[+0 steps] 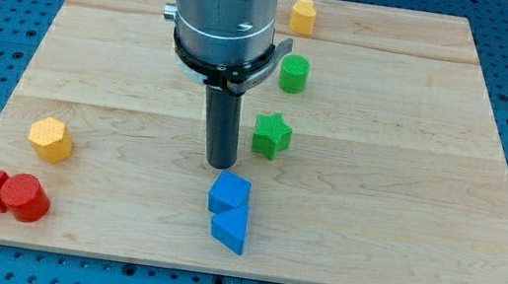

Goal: Touch the green star

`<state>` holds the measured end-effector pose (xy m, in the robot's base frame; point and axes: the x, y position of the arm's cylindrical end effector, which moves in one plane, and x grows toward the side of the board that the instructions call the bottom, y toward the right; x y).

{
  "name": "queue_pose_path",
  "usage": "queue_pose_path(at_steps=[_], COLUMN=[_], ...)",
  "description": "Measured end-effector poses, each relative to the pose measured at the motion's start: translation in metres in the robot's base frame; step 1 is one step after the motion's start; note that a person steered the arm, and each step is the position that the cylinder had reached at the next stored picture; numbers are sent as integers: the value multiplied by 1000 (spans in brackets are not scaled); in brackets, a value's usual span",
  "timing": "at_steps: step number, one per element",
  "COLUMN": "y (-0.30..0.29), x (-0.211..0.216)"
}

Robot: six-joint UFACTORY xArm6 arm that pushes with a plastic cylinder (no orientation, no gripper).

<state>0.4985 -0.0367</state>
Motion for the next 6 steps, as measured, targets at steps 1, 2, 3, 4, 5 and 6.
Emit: queue_pose_path(at_steps=[1, 2, 3, 4, 5, 6], y=[3, 6, 10, 14, 18, 24], x=[-2, -3, -7, -9, -11, -16])
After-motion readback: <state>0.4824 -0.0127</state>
